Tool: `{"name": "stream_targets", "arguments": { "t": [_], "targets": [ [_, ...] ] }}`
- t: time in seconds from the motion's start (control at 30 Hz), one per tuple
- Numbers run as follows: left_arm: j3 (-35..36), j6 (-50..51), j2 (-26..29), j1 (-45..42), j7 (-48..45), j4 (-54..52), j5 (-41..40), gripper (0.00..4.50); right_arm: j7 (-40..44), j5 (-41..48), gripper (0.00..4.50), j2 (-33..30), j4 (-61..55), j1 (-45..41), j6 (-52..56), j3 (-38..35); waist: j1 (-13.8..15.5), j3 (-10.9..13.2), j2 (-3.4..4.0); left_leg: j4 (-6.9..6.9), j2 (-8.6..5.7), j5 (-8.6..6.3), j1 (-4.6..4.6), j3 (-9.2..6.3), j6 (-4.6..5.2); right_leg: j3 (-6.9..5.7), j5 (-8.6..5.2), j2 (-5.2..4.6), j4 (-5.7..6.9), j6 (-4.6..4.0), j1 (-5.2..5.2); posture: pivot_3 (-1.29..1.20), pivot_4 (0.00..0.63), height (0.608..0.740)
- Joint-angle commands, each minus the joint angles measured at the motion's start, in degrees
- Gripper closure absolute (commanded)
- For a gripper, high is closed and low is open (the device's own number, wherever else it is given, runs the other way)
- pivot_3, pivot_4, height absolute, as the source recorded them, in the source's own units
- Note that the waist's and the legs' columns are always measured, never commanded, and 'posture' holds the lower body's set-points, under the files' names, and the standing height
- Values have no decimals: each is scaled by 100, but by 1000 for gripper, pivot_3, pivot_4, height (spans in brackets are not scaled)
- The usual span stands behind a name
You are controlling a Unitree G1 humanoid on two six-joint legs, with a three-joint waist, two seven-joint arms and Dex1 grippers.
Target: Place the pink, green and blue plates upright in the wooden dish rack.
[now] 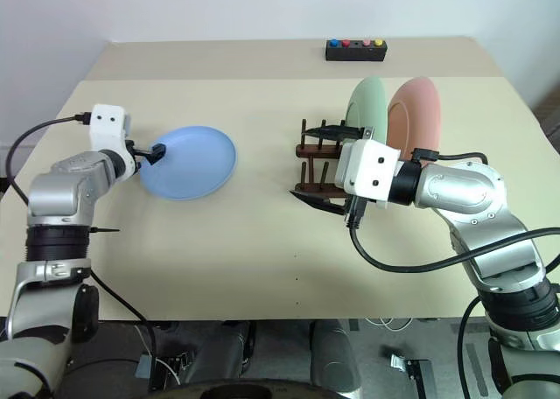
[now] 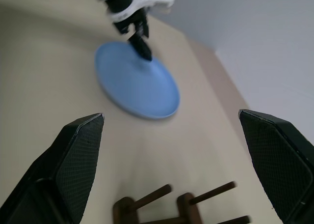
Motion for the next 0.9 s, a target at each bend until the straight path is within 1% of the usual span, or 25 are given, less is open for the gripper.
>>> {"name": "stream_targets", "arguments": {
  "t": [0.03,0.13,0.3,0.33,0.37,0.4,0.5,0.53,0.57,0.6,0.63,0.7,0.77,0.83,0.9],
  "targets": [
    [-99,313,148,-233,-155,154,53,53,106,-28,0,-28,-134,-73,-103,-100,-1,0,0,-1,0,0,0,0,0,0,0,0,0,0,0,0,150,740],
    [-51,423,126,-433,-281,565,-10,53,120,-65,0,-1,-167,-38,-106,-101,8,0,-1,0,0,0,0,0,0,-1,0,0,1,0,0,0,150,740],
    [-189,426,130,-731,-581,1258,28,53,82,-157,0,37,-238,116,-141,-81,14,0,-4,1,0,1,0,-1,-1,-2,0,0,2,0,0,0,150,740],
    [-187,383,128,-767,-589,1324,48,552,75,-166,0,43,-250,132,-140,-83,10,0,-4,1,0,1,0,0,-1,-1,0,0,2,0,0,0,150,740],
    [-164,326,116,-793,-590,1373,52,902,70,-174,0,49,-255,146,-139,-90,9,-1,-5,1,0,1,0,0,-1,-1,0,-1,2,0,0,0,150,740],
    [-155,286,107,-813,-608,1401,49,1369,66,-186,0,55,-259,162,-139,-99,8,-1,-5,1,0,1,0,-1,-1,-1,0,0,2,0,0,0,150,740],
    [-171,270,80,-833,-661,1398,40,2889,65,-224,0,67,-259,201,-152,-122,-8,-1,-5,0,0,1,0,-1,-2,-1,0,0,3,0,0,0,150,740],
    [-173,276,66,-826,-669,1374,37,3314,66,-233,0,68,-257,213,-159,-128,-9,-1,-5,0,0,1,0,0,-2,-1,0,0,4,0,-1,0,150,740],
    [-169,274,51,-811,-670,1340,33,3908,67,-244,0,69,-250,223,-168,-133,-2,-1,-5,0,0,1,1,0,-2,-1,0,-1,4,0,-1,0,150,740],
    [-163,280,39,-790,-670,1297,29,4365,65,-256,0,67,-246,236,-178,-140,3,-3,-4,0,0,1,1,0,-2,-1,0,-1,5,0,-1,0,150,740],
    [-140,284,27,-772,-659,1260,21,4447,65,-266,0,65,-239,247,-186,-146,14,-4,-5,2,0,2,2,0,-3,-1,0,-1,7,0,1,0,150,740],
    [-47,272,-5,-716,-629,1139,-35,4447,65,-292,0,59,-222,258,-204,-152,18,-5,-6,6,0,2,3,-1,-4,-1,1,-1,7,0,4,0,150,740],
    [281,60,-143,-681,-531,935,-228,4447,62,-321,0,57,-196,248,-225,-154,21,-5,-6,7,0,2,3,-1,-4,-1,1,-1,7,0,4,0,150,740],
    [909,-372,-490,-688,-357,510,-651,4447,-20,-476,0,70,-109,158,-274,-132,41,-3,-9,6,0,3,3,-2,-5,-1,1,-1,7,0,4,0,150,740],
    [1222,-635,-837,-713,-55,-56,-846,4447,-137,-766,0,88,62,-33,-365,-56,46,1,-18,10,0,4,-2,-4,-7,-3,1,-4,7,0,3,0,150,740]
  ]
}}
